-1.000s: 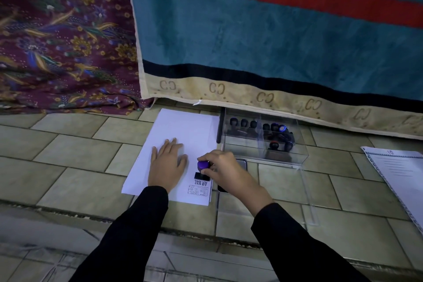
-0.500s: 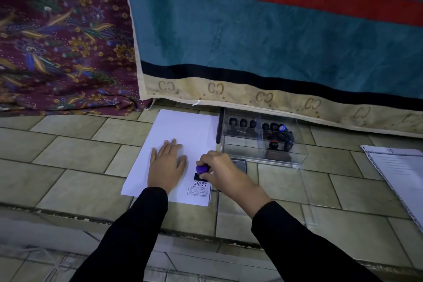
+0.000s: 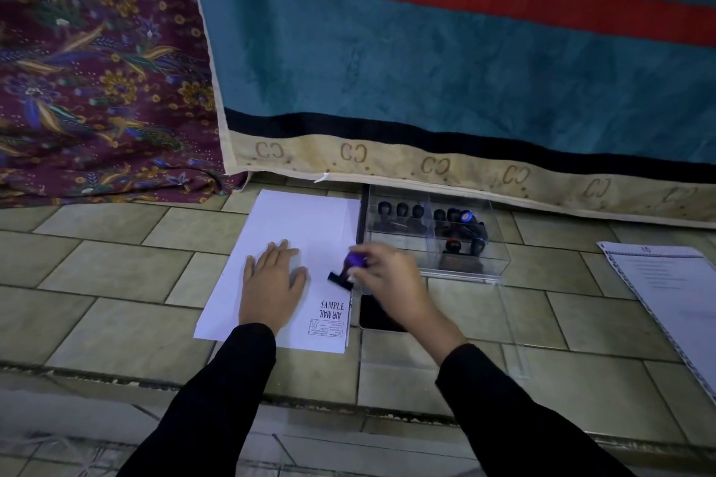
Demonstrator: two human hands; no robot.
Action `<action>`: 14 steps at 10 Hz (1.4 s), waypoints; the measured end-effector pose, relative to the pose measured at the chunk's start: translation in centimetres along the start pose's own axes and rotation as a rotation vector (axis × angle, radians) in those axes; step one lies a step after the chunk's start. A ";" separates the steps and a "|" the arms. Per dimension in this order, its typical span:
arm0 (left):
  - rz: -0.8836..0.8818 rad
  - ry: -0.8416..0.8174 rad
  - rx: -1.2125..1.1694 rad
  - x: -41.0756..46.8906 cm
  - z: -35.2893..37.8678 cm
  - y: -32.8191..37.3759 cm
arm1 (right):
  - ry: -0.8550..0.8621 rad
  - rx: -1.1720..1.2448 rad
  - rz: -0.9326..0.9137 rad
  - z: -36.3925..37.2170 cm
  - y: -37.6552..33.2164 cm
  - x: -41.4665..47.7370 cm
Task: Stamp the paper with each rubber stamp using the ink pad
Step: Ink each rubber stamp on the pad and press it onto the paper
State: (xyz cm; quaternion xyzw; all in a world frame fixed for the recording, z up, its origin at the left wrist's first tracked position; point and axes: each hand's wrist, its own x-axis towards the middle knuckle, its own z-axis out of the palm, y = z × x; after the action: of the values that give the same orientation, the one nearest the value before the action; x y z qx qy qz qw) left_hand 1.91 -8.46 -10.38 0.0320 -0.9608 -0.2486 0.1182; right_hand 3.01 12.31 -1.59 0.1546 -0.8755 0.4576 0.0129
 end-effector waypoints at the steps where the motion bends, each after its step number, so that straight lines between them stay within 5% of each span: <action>1: 0.002 -0.001 0.007 0.0 0.0 0.0 | 0.303 0.065 0.057 -5.5 0.8 1.4; 3: -0.008 0.007 -0.005 0.0 0.0 0.1 | 0.495 -0.112 0.220 -13.8 5.7 3.4; 10: -0.006 0.004 -0.001 0.0 0.1 -0.1 | 0.078 -0.639 0.397 -14.7 9.2 4.1; 14: -0.006 0.004 -0.006 0.0 0.2 -0.2 | 0.050 -0.746 0.465 -14.3 7.9 5.0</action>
State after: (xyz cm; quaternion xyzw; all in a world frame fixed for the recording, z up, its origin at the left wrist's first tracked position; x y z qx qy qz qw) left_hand 1.82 -8.51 -10.63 0.0350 -0.9597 -0.2520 0.1193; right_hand -5.67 26.81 1.22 -0.0728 -0.9918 0.1044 -0.0142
